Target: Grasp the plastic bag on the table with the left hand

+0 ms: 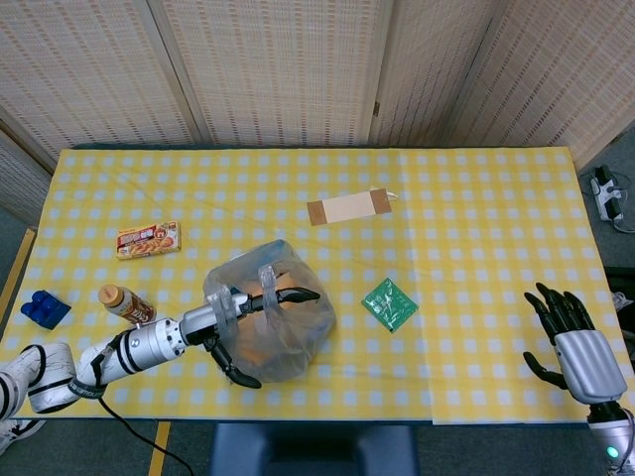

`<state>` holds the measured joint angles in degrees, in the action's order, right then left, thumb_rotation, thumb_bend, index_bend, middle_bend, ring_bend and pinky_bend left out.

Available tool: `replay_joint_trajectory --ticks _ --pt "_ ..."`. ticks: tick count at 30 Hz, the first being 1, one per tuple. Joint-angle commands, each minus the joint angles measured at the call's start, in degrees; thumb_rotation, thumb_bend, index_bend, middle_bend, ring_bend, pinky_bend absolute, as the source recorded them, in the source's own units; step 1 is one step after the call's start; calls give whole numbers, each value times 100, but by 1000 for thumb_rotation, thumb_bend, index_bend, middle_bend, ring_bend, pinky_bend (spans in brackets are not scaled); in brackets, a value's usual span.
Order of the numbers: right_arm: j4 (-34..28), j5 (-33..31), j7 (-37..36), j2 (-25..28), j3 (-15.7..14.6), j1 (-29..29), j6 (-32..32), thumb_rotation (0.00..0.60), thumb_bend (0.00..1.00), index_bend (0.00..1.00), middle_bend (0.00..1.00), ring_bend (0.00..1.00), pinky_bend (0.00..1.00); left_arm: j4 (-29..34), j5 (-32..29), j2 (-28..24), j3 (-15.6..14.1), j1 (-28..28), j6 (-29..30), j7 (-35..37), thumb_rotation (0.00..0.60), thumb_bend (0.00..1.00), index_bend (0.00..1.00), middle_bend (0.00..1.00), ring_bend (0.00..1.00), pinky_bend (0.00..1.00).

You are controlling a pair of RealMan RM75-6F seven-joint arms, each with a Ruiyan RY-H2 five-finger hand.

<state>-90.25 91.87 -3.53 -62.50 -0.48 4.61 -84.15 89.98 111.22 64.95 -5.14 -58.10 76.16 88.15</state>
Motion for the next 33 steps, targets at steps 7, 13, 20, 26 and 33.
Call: replay_joint_trajectory --ticks 7,13,20,26,33 --pt "20 -28 -59 24 14 -19 -26 600 336 0 0 0 0 275 -29 -60 -108 -286 -25 988 600 121 200 288 180 306" --pt "27 -13 -87 36 8 -35 -51 600 337 0 0 0 0 740 -250 -427 -193 -344 -3 1823 600 150 289 486 355 467" --pt "9 67 -69 41 -25 -63 -109 600 337 0 0 0 0 1867 -945 -1012 -194 -220 -370 1726 600 412 505 711 551 665" --pt "-12 206 -87 67 -81 -134 -262 600 337 0 0 0 0 2762 -1406 -1591 -193 -144 -867 1514 600 616 563 773 594 709" --pt "-5 347 -94 72 -134 -182 -371 600 337 0 0 0 0 3409 -1800 -2036 -156 66 -1251 1710 600 648 573 817 641 760"
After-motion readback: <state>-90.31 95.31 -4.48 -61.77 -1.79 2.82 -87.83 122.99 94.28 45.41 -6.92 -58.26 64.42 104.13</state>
